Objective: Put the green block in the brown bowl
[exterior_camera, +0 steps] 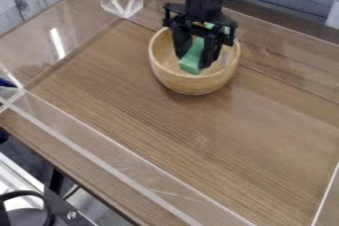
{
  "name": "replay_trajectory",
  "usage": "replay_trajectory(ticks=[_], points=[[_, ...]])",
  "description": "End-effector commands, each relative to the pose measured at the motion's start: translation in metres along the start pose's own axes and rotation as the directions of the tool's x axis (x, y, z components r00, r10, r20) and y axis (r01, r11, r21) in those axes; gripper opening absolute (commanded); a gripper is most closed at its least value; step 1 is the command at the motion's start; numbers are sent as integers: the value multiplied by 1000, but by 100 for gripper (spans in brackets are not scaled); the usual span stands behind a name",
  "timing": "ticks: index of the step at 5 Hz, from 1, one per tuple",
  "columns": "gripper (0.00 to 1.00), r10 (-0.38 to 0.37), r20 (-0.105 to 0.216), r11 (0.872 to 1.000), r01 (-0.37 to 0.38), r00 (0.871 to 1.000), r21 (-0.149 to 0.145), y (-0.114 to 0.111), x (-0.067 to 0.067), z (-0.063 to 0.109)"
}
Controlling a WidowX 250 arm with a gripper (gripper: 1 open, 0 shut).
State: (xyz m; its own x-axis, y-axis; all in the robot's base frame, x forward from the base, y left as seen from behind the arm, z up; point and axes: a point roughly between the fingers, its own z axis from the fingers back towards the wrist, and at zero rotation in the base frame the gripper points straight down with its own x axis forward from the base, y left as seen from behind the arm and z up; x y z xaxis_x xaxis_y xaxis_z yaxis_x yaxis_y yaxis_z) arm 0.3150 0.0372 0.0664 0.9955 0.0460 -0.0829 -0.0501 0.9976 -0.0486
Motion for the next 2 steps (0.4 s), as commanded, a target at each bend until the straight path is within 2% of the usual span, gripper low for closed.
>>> replay_trajectory(ticks=[1, 2], points=[[0, 10, 54, 1000, -10, 999, 11, 7, 9, 10], [0, 12, 47, 1000, -13, 999, 14, 8, 10, 6]])
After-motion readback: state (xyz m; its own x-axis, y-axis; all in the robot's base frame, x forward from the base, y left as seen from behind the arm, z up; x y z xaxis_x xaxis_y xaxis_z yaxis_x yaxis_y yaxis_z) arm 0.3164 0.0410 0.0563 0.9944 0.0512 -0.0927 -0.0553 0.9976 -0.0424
